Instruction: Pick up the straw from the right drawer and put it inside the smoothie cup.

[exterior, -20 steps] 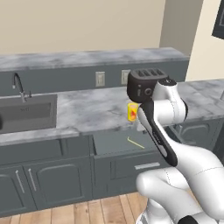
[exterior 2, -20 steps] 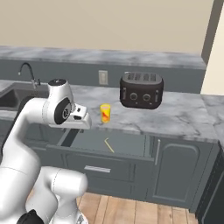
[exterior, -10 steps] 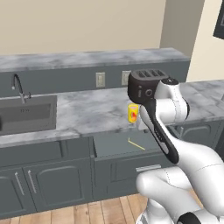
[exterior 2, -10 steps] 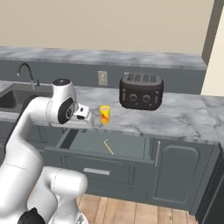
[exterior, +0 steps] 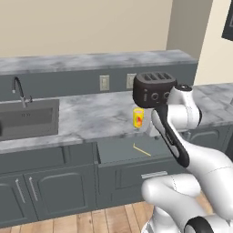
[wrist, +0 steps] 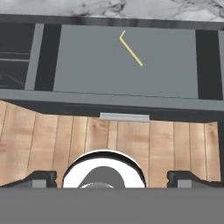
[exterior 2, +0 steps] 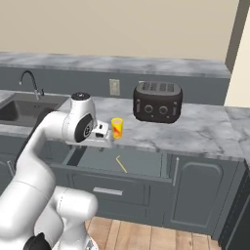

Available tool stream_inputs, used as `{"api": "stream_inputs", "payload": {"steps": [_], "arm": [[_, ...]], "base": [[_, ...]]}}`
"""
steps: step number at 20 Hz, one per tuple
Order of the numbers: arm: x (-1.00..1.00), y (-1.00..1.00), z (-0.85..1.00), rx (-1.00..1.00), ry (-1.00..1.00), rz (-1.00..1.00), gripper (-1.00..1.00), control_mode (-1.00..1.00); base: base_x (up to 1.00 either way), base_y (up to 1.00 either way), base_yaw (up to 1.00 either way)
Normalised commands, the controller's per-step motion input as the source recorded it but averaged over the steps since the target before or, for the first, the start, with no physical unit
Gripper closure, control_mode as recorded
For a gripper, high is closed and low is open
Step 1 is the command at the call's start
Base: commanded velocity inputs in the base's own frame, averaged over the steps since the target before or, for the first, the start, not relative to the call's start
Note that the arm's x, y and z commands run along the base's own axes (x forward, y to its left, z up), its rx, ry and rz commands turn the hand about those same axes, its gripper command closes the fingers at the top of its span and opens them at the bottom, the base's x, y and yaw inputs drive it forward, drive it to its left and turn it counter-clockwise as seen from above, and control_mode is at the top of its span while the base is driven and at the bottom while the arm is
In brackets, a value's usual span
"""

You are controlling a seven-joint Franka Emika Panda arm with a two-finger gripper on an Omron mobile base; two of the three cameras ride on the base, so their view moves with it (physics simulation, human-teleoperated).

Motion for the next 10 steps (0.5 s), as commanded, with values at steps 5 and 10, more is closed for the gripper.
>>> {"api": "stream_inputs", "payload": {"steps": [5,10], "arm": [[0.18,-0.22,-0.6,0.0,0.04,0.0,-1.0,-1.0],[0.25,-0.01,-0.51,0.0,0.09,0.0,-1.0,-1.0]], "base": [[0.0,0.0,0.0],[0.0,0.0,0.0]]}}
